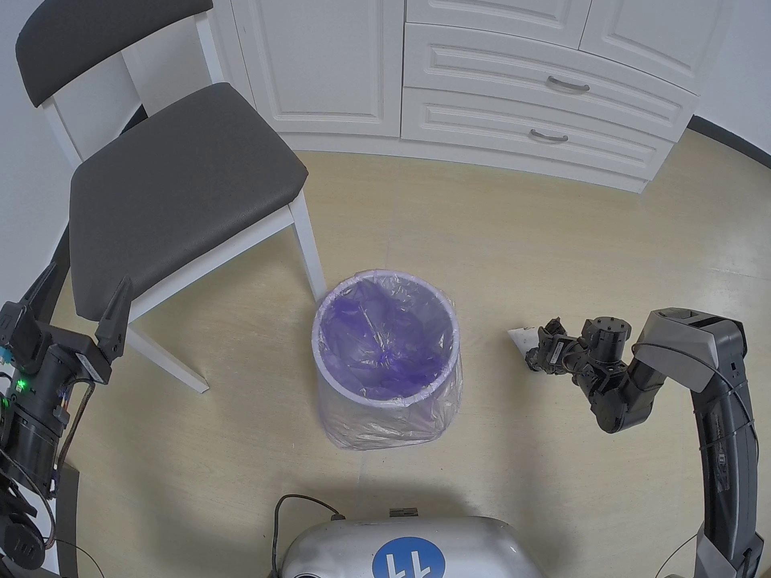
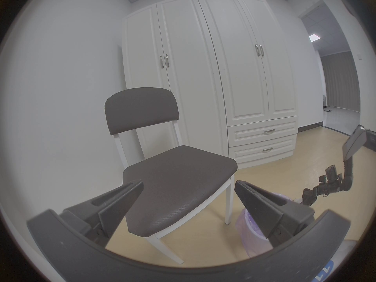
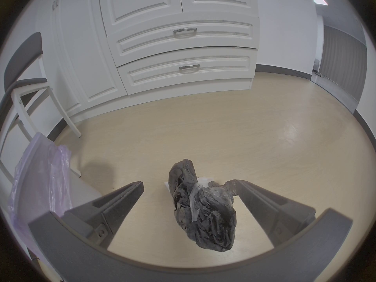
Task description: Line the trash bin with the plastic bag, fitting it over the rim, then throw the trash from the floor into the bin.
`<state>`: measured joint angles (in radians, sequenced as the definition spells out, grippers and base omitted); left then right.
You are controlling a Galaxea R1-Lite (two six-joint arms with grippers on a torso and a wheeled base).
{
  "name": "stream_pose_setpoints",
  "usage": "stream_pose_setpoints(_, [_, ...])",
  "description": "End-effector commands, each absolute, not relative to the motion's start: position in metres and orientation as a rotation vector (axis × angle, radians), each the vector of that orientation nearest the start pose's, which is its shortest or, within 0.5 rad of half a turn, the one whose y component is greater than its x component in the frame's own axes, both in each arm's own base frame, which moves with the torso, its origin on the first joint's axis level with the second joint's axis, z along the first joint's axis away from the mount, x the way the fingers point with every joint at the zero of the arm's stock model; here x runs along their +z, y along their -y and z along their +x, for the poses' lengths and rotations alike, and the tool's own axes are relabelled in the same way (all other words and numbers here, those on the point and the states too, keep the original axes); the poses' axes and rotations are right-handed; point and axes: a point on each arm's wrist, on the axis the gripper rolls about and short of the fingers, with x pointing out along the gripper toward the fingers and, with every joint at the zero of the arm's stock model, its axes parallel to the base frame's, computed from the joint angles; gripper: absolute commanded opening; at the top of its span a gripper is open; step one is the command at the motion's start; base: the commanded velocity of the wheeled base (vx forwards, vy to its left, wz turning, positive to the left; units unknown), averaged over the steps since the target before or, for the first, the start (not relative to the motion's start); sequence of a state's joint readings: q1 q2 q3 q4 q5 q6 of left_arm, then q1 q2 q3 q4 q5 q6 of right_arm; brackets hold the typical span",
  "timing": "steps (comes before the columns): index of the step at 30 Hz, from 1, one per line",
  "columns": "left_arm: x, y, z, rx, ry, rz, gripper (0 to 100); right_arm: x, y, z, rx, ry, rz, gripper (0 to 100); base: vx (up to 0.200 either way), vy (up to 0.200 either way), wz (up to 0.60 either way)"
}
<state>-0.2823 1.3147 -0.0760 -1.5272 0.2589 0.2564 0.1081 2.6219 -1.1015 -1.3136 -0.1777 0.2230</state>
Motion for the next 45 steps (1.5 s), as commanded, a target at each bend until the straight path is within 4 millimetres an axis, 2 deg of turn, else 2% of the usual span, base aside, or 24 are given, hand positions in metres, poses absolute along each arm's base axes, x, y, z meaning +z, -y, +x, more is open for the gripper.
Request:
stream_pose_setpoints(1, [0.178,0.036,0.146,0.013,0.277,0.178,100,-0.058,-0.043,0.446,-0.101,-0.207,0.196,100,0.000,0.000,0.00])
stream_pose_setpoints(6, [0.179,0.036,0.145,0.011,0.283,0.177,100,-0.065,-0.044,0.454,-0.102,-0.170,0.263,100,0.000,0.000,0.00])
stream_pose_setpoints(15, [0.180,0.036,0.140,0.013,0.293,0.223,100,-0.083,-0.042,0.458,-0.111,-0.182,0.264,100,0.000,0.000,0.00])
stream_pose_setpoints(45, [0.177,0.035,0.140,0.011,0.280,0.229,100,-0.089,-0.042,0.464,-0.113,-0.175,0.272,100,0.000,0.000,0.00])
